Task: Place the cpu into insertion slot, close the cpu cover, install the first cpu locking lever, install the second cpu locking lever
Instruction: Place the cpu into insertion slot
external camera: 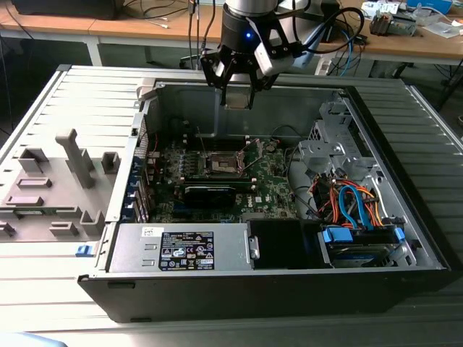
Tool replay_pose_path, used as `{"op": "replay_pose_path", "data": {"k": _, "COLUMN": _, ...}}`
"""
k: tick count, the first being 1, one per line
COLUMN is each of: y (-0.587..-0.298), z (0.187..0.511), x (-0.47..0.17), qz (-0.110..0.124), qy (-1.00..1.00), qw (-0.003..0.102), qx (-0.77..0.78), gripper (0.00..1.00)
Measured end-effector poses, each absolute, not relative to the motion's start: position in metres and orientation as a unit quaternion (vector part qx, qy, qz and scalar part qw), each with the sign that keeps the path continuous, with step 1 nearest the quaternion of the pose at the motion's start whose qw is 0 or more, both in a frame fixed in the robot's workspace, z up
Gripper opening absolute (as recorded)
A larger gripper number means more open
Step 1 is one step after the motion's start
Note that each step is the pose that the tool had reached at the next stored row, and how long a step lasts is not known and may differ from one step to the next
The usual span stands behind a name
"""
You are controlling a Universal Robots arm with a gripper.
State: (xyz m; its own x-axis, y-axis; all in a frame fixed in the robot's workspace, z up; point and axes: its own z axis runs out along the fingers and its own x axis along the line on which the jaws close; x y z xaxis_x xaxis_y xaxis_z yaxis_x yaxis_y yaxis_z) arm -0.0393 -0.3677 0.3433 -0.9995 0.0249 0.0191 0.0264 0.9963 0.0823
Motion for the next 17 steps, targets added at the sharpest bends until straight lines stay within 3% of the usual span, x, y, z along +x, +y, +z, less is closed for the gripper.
{"op": "replay_pose_path", "data": {"k": 17, "y": -0.3717, "z": 0.3419, "x": -0.0393, "qz": -0.041, "qy": -0.999, "qw": 0.009, "qx": -0.013, "gripper": 0.55}}
